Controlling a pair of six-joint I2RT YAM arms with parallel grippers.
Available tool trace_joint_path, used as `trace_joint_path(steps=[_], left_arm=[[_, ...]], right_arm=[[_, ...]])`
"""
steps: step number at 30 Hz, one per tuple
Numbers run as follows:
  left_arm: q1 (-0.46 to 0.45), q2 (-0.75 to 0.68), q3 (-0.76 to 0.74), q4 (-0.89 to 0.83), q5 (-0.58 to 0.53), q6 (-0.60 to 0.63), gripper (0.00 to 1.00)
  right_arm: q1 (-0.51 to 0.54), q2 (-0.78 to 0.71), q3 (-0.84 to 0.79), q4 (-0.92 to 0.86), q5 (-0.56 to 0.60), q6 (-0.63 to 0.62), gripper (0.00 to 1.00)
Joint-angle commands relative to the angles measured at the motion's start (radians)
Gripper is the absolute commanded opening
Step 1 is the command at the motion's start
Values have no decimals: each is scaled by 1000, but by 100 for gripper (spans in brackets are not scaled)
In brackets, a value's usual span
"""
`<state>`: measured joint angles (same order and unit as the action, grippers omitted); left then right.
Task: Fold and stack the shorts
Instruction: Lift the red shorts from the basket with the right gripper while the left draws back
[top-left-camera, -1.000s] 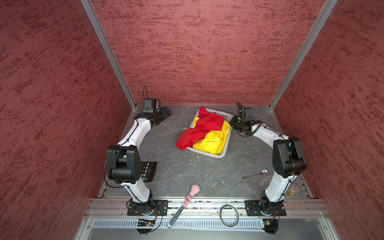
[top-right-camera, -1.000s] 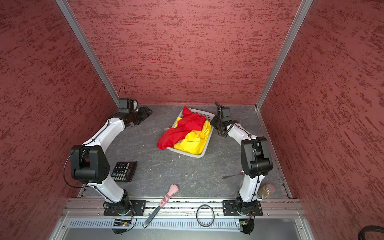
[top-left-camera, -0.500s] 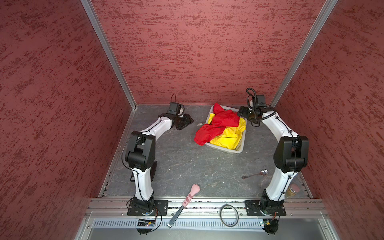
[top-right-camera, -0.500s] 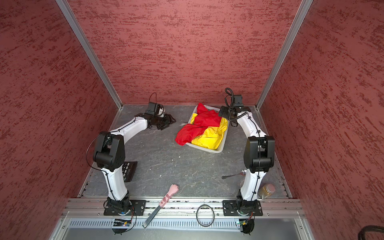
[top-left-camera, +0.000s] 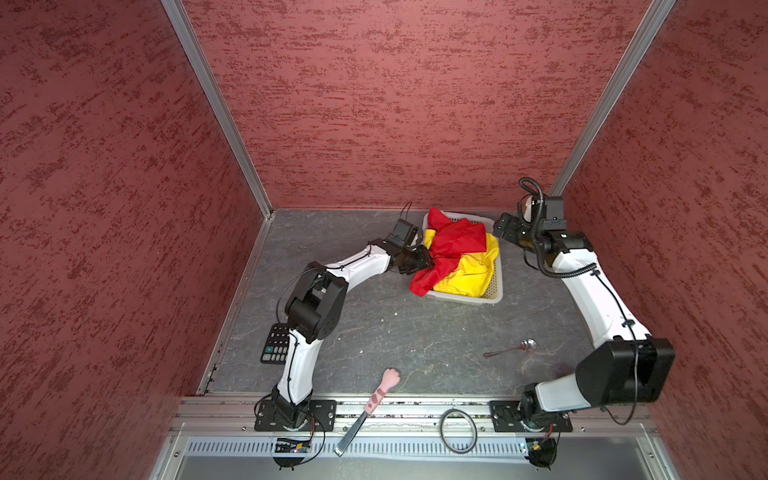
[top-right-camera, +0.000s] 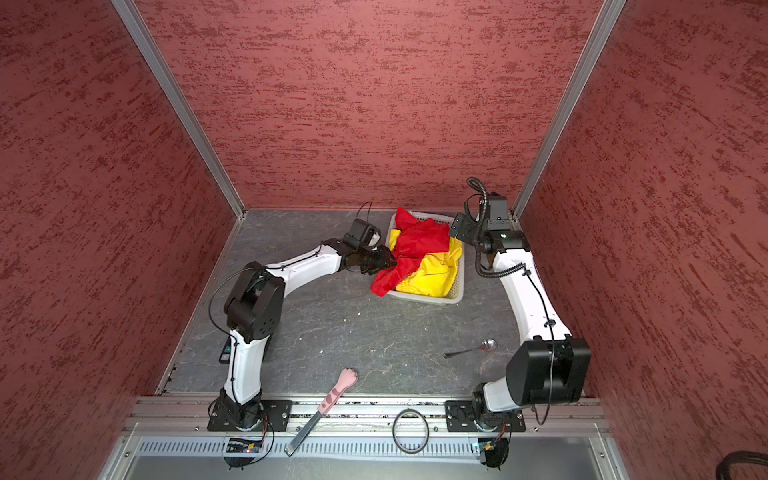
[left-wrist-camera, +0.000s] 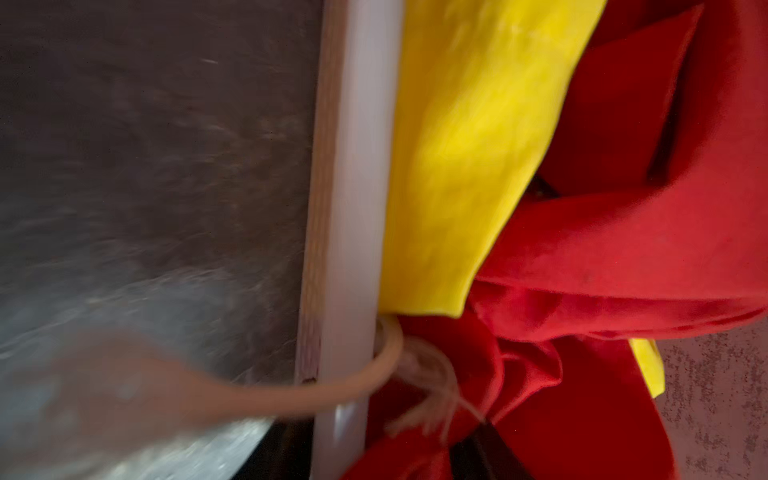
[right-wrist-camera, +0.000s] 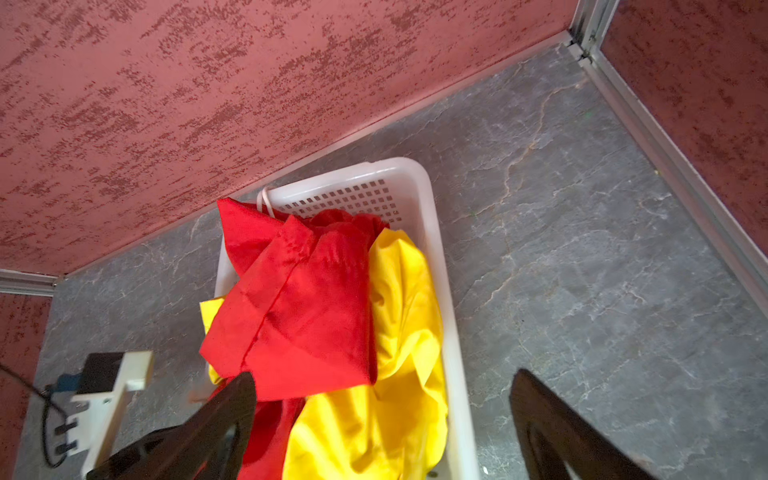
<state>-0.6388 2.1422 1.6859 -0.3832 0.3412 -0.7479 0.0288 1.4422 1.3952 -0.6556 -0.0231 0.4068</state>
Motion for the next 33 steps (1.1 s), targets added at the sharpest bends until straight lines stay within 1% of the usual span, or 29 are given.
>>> trace_joint_path(steps=[1, 3, 6, 7, 9, 11, 13, 20, 22, 23, 24, 25, 26, 27, 29, 30, 33], left_arm=[[-75, 83, 171, -4, 36, -11, 50], [-116, 151, 294, -30, 54, -14, 51], [-159, 253, 485, -93, 113, 6, 53], [-164, 271, 531, -123, 120, 24, 54], [-163, 267, 550, -159, 120, 65, 57], [-150, 224, 494, -168, 100, 102, 61], [-120, 151, 378, -139, 83, 115, 62], [28, -79, -42, 8, 78, 43, 63], [64, -130, -138, 38, 72, 28, 63], [77, -148, -170, 45, 70, 27, 63], [90, -164, -198, 50, 68, 26, 63], [98, -173, -215, 48, 66, 27, 63], [105, -182, -228, 44, 65, 28, 63], [110, -189, -236, 40, 65, 30, 63], [117, -201, -247, 41, 65, 31, 63], [120, -208, -250, 41, 64, 30, 63], [127, -223, -247, 40, 61, 32, 63]], right_arm=[[-7, -33, -49, -5, 41, 15, 97], [-9, -39, -69, 8, 47, 29, 97], [-11, -17, -83, 22, 50, 46, 97], [-10, -2, -80, 21, 49, 50, 97], [-10, 40, -66, 24, 56, 52, 98], [-11, 84, -41, 30, 63, 52, 98], [-10, 136, -11, 38, 90, 54, 98], [-16, 320, 103, 58, 264, 57, 98], [-24, 354, 115, 94, 280, 52, 94], [-27, 366, 118, 112, 284, 51, 89], [-31, 377, 123, 128, 281, 48, 82], [-36, 384, 130, 139, 272, 46, 66], [-41, 389, 140, 147, 264, 42, 43], [-43, 390, 156, 149, 263, 36, 24], [-45, 386, 209, 123, 274, 28, 6], [-46, 378, 245, 108, 280, 22, 0], [-45, 338, 355, 69, 284, 9, 0]])
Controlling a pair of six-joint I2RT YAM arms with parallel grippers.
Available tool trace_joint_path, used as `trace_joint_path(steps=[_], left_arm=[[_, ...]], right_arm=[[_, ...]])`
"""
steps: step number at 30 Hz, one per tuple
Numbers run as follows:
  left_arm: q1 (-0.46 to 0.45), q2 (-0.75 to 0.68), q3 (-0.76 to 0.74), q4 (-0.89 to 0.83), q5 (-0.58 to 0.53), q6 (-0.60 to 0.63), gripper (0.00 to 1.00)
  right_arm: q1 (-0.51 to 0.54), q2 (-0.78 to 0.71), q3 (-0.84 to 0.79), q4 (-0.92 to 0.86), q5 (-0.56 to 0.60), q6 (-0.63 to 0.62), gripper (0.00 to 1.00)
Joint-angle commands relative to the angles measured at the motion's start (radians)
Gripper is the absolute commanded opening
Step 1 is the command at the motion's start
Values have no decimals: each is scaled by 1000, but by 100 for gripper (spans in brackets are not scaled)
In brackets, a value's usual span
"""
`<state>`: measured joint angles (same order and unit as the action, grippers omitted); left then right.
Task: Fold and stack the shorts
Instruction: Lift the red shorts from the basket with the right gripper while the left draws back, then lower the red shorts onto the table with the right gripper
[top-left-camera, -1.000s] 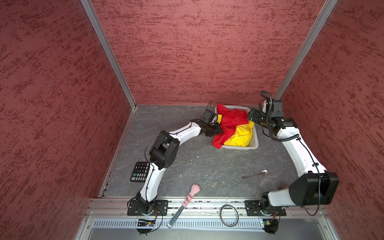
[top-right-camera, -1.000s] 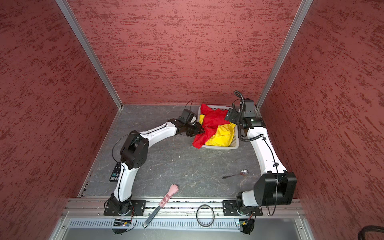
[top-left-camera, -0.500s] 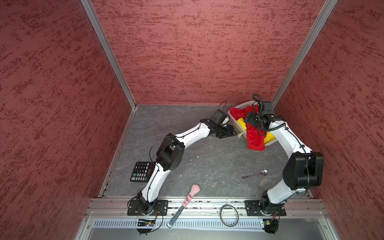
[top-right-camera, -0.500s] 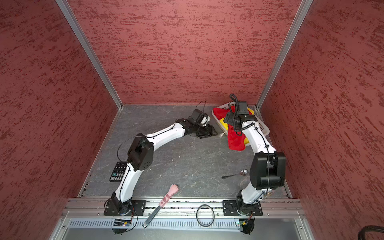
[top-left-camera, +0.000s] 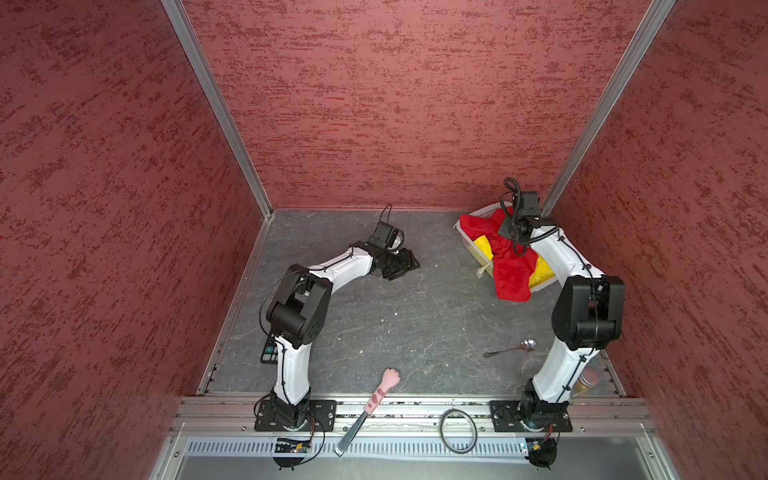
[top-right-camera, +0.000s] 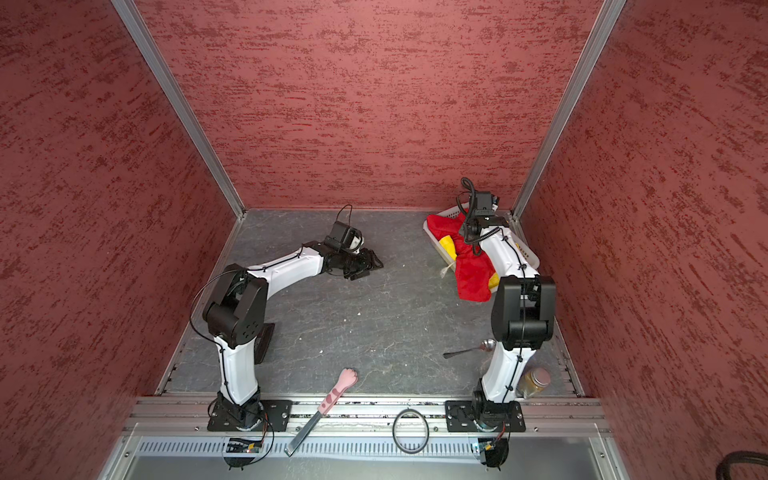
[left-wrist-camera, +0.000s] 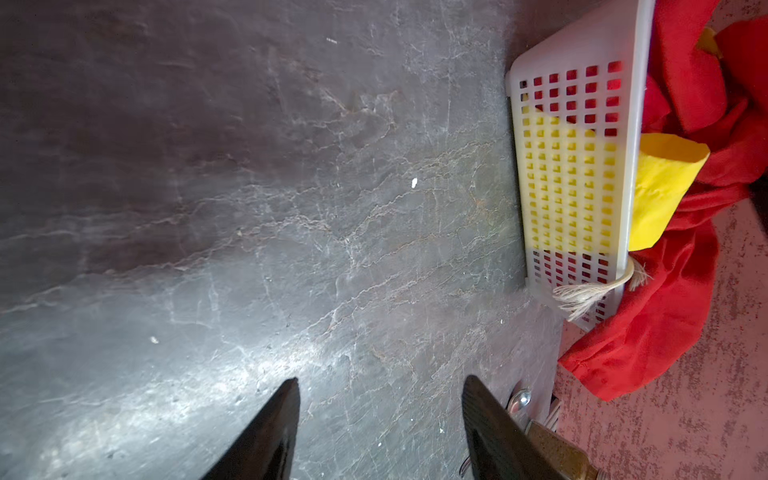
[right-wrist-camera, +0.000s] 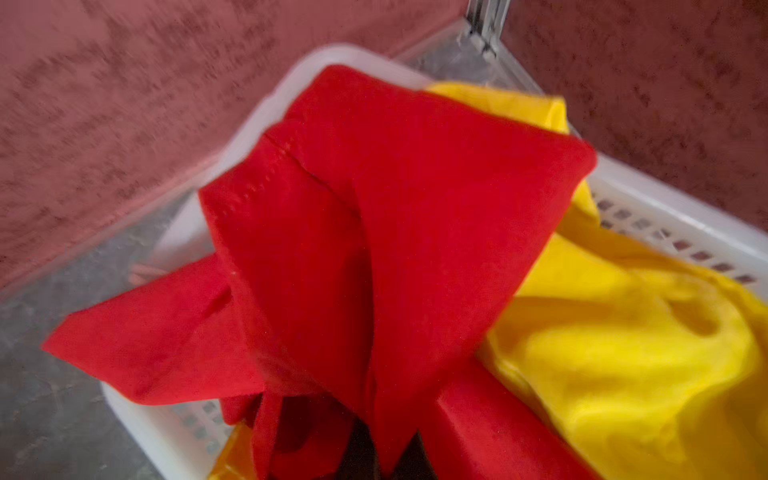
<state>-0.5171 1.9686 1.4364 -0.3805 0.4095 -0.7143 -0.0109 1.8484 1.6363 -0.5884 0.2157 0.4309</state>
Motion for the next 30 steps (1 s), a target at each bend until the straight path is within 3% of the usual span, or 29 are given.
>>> trace_joint_path(steps=[1, 9, 13, 20, 25, 30], left_arm=[[9, -53, 5, 37, -7, -2, 63], [32, -105, -25, 32, -7, 4, 64], [41, -133, -51, 26, -11, 8, 64], [88, -231, -68, -6, -59, 36, 68], [141, -320, -69, -33, -133, 50, 73], [221, -410, -123, -67, -206, 49, 76]], right_arm=[[-4, -80, 154, -11, 44, -19, 0], [48, -65, 704, -175, 21, -121, 0], [77, -56, 881, -135, -175, -168, 0], [240, -103, 893, -54, -498, -238, 0], [319, -58, 875, 10, -782, -117, 0], [365, -30, 811, 9, -788, -51, 0]])
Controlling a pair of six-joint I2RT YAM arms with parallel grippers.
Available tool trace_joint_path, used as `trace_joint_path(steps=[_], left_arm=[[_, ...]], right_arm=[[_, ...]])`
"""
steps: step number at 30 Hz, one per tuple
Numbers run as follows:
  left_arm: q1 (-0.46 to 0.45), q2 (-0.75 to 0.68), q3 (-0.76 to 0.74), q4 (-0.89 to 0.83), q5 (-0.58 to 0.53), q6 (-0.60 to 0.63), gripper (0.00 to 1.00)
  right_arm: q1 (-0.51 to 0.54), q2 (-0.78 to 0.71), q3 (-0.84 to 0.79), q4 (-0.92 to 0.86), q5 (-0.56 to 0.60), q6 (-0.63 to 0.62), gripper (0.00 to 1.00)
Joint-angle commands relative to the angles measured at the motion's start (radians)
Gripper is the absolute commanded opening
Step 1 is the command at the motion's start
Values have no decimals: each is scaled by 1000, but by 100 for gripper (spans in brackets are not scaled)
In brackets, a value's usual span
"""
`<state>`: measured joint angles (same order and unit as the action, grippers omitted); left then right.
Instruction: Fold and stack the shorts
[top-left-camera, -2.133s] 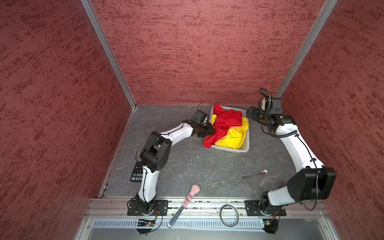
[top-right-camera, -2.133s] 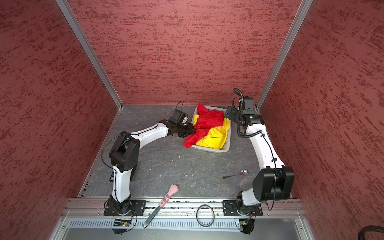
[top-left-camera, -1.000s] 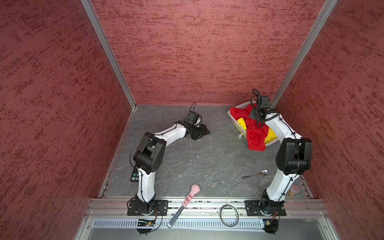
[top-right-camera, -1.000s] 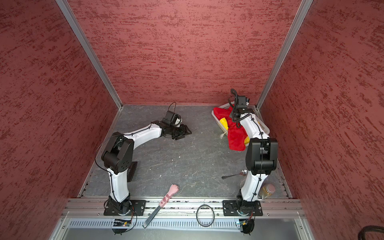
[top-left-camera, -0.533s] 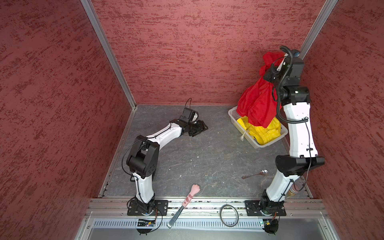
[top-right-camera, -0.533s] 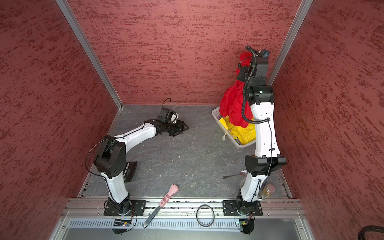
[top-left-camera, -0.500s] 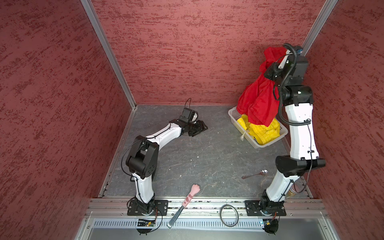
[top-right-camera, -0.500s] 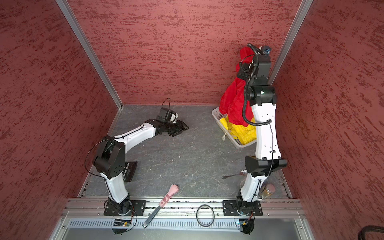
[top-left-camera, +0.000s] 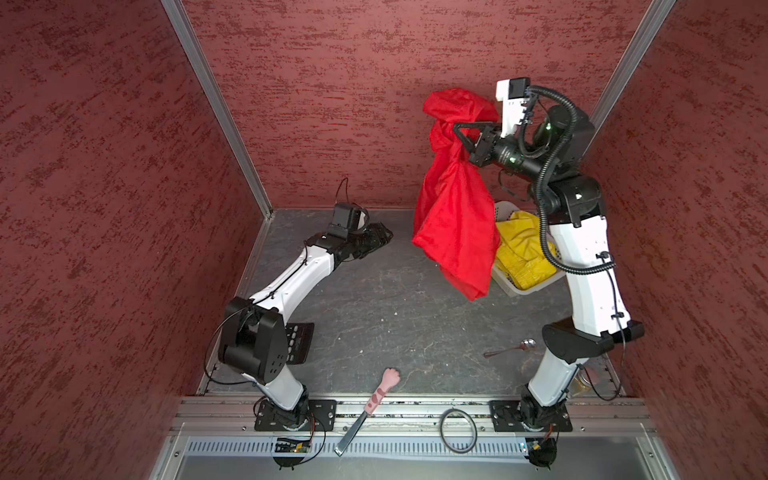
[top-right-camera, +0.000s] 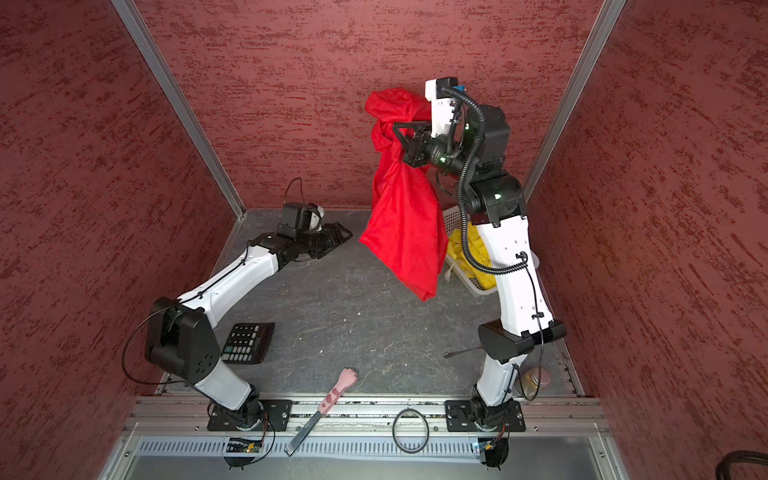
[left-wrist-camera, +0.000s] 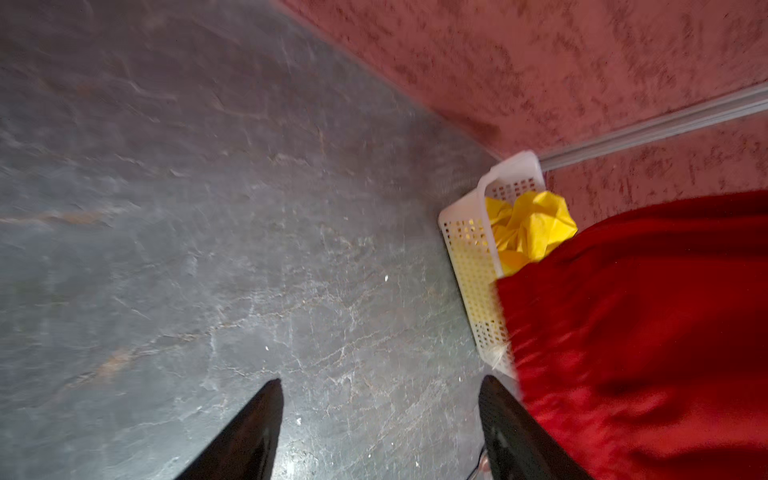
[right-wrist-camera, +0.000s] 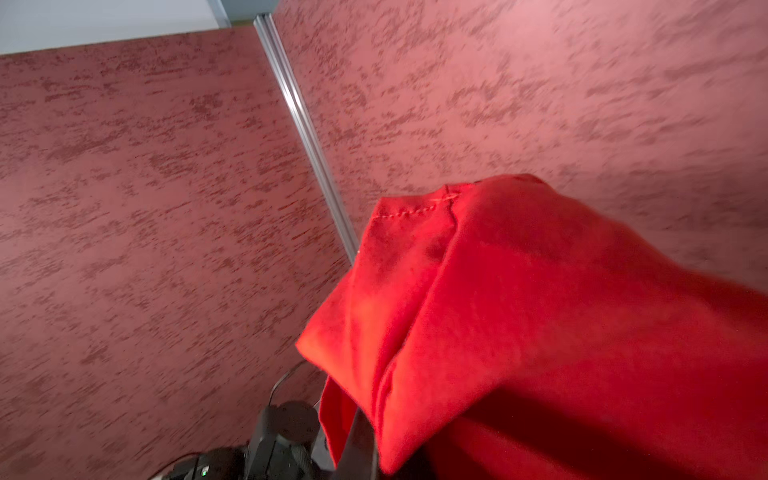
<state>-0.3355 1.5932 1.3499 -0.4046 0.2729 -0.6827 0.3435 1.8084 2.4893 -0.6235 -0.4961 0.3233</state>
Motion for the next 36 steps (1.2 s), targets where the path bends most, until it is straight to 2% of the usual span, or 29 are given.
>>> trace_joint_path(steps=[1, 4, 7, 8, 9, 11, 12, 14, 17, 18, 20, 21, 23, 24, 27, 28, 32, 36], left_arm=[[56, -48, -51, -48, -72, 15, 76], [114, -88, -111, -53, -84, 9, 77], [158, -115, -158, -63, -91, 3, 78], [171, -121, -173, -62, -92, 3, 78], [178, -122, -184, -62, -95, 7, 78], [191, -115, -191, -78, -96, 16, 78], [195, -110, -189, -91, -97, 20, 79], [196, -97, -180, -122, -97, 38, 79], [173, -94, -186, -168, -107, 74, 79], [160, -98, -192, -182, -110, 82, 75], [120, -115, -227, -208, -111, 93, 54], [100, -122, -242, -216, -110, 95, 48], [51, -143, -290, -228, -125, 90, 44], [26, -152, -317, -233, -136, 83, 45], [-13, -145, -378, -239, -168, 51, 68], [-13, -135, -392, -237, -174, 40, 72], [-14, -84, -402, -190, -215, 25, 75], [-17, 10, -348, -98, -224, 20, 75]], right_arm=[[11, 3, -79, 42, -55, 63, 0], [11, -70, -303, 42, 74, 58, 5], [5, -195, -675, 141, 227, 66, 13], [-2, -235, -815, 181, 275, 83, 19], [-12, -265, -920, 205, 308, 98, 31], [-54, -295, -1094, 197, 382, 143, 77], [-75, -293, -1132, 163, 407, 162, 88], [-125, -277, -1171, 85, 425, 174, 96], [-139, -287, -1187, 75, 427, 111, 98], [-138, -292, -1182, 77, 417, 94, 98], [-136, -298, -1160, 84, 376, 50, 98], [-131, -300, -1153, 92, 355, 32, 97], [-119, -296, -1147, 113, 322, -3, 95], [-109, -295, -1146, 123, 310, -16, 94], [-73, -278, -1144, 132, 304, -38, 93], [-61, -272, -1144, 135, 301, -42, 93], [-32, -257, -1147, 136, 285, -59, 93], [3, -243, -1160, 134, 245, -101, 93]])
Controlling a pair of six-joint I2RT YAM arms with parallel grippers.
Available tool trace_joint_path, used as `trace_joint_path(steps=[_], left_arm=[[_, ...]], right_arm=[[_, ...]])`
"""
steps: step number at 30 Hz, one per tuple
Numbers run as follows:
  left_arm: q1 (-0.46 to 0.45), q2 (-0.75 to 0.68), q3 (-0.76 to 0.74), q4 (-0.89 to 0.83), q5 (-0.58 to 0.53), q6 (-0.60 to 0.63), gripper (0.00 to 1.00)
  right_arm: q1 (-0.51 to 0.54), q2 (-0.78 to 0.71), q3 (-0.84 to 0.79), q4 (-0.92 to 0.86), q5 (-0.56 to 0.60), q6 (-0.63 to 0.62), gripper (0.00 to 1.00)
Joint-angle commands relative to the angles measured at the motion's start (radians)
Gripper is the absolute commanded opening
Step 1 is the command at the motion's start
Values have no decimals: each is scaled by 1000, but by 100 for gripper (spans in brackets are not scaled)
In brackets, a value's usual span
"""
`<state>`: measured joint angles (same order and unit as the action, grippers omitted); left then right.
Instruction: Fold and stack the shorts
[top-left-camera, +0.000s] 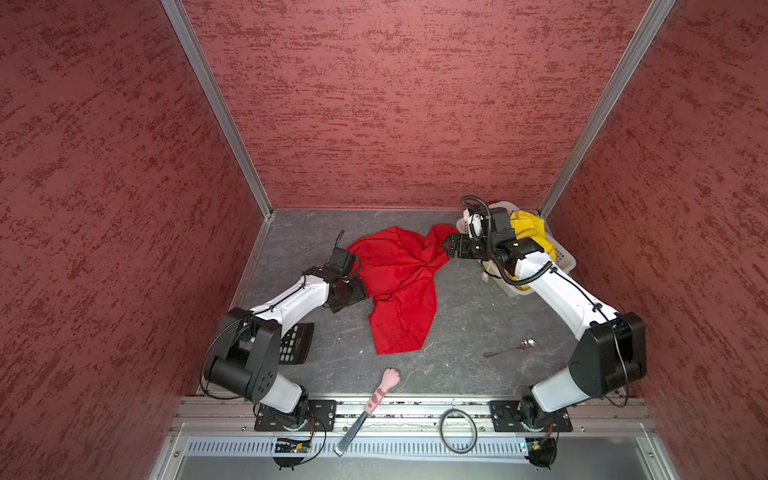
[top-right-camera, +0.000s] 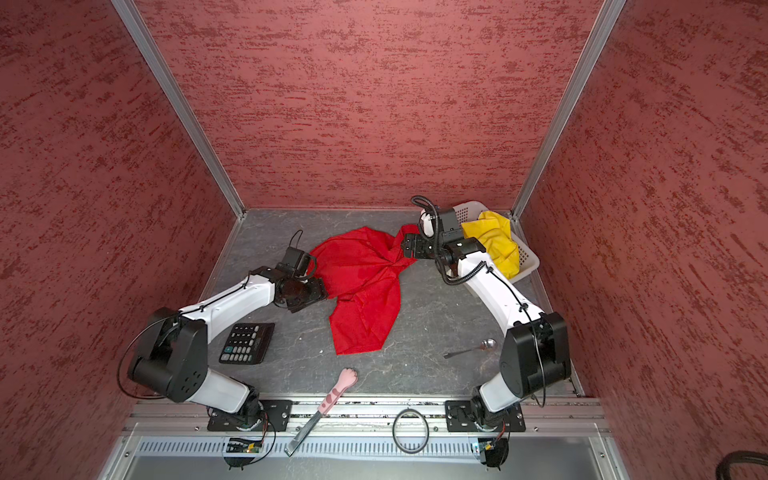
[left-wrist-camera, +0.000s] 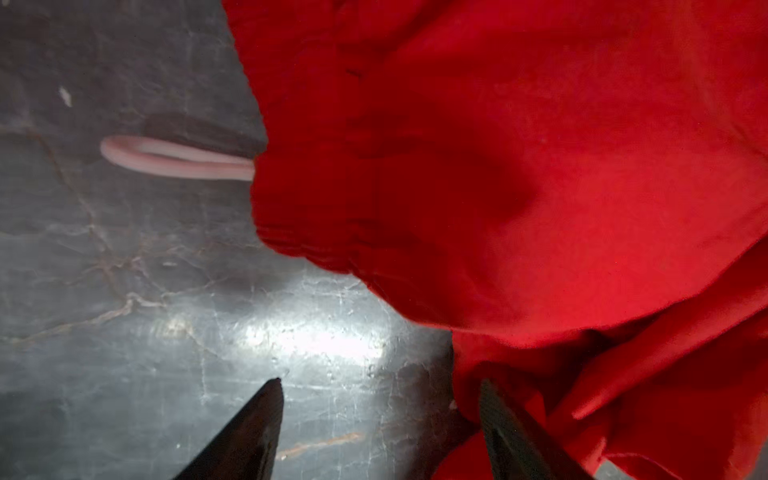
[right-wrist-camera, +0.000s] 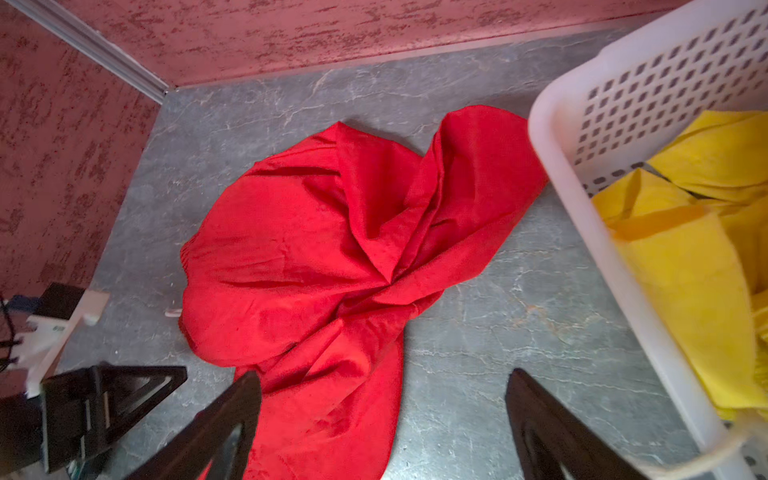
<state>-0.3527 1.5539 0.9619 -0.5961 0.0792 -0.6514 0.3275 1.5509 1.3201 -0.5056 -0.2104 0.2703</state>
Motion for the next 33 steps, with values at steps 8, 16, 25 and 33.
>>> trace_joint_path(steps=[8, 16, 25, 33], left_arm=[[-36, 304, 264, 84, -7, 51, 12], [-14, 279, 685, -232, 23, 137, 0], [52, 116, 826, -414, 123, 59, 0], [116, -37, 768, -420, 272, -5, 0]], right_arm=[[65, 0, -82, 17, 38, -69, 91], [199, -79, -148, 69, 47, -82, 80], [451, -62, -251, 334, 137, 107, 97], [450, 2, -318, 410, 300, 261, 97]])
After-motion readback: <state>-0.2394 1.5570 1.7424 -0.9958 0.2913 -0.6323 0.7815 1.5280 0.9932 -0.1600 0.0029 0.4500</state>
